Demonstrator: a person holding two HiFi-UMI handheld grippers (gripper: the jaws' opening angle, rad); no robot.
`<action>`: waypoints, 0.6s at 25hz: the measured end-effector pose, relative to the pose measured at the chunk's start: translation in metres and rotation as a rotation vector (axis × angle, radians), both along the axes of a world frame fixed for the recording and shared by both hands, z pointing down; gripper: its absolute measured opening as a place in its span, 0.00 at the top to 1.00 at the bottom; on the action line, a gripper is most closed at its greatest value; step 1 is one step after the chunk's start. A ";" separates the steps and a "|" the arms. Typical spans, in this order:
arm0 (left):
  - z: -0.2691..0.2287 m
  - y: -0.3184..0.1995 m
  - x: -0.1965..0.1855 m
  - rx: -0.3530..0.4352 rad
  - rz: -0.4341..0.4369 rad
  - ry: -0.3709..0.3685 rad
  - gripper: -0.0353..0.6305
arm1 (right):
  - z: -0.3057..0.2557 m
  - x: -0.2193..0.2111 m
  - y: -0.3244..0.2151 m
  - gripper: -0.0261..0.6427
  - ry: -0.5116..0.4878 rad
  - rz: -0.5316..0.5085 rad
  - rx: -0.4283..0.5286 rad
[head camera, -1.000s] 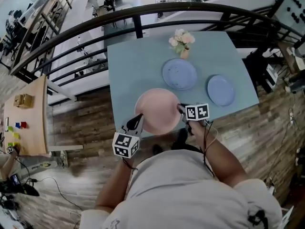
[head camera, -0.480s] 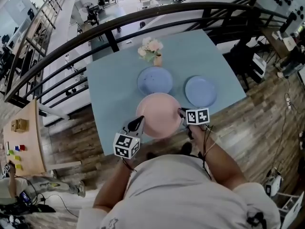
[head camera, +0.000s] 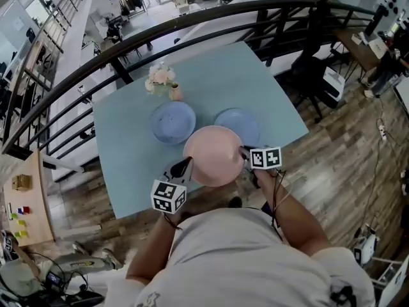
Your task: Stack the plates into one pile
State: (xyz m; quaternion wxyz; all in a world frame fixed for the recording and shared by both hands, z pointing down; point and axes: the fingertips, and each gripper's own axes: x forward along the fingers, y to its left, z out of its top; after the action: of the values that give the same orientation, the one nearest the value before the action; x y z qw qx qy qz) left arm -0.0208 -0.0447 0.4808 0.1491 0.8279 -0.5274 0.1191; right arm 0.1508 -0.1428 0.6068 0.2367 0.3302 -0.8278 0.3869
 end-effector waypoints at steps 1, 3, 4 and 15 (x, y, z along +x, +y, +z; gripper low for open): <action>0.001 -0.005 0.012 0.001 0.003 -0.001 0.94 | 0.000 0.013 -0.005 0.92 -0.002 0.006 0.000; 0.003 -0.014 0.033 -0.002 0.009 -0.002 0.94 | 0.001 0.037 -0.011 0.92 -0.006 0.021 -0.001; 0.003 -0.017 0.042 -0.004 0.013 -0.002 0.94 | 0.001 0.048 -0.014 0.92 -0.008 0.030 -0.001; 0.012 -0.052 0.085 -0.038 0.064 -0.018 0.94 | 0.013 0.115 -0.032 0.92 -0.013 0.124 -0.043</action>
State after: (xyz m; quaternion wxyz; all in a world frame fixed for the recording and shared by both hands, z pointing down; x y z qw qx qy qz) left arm 0.0647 -0.0967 0.4926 0.1561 0.8405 -0.4994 0.1410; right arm 0.2660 -0.1751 0.6195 0.2140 0.3733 -0.7987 0.4207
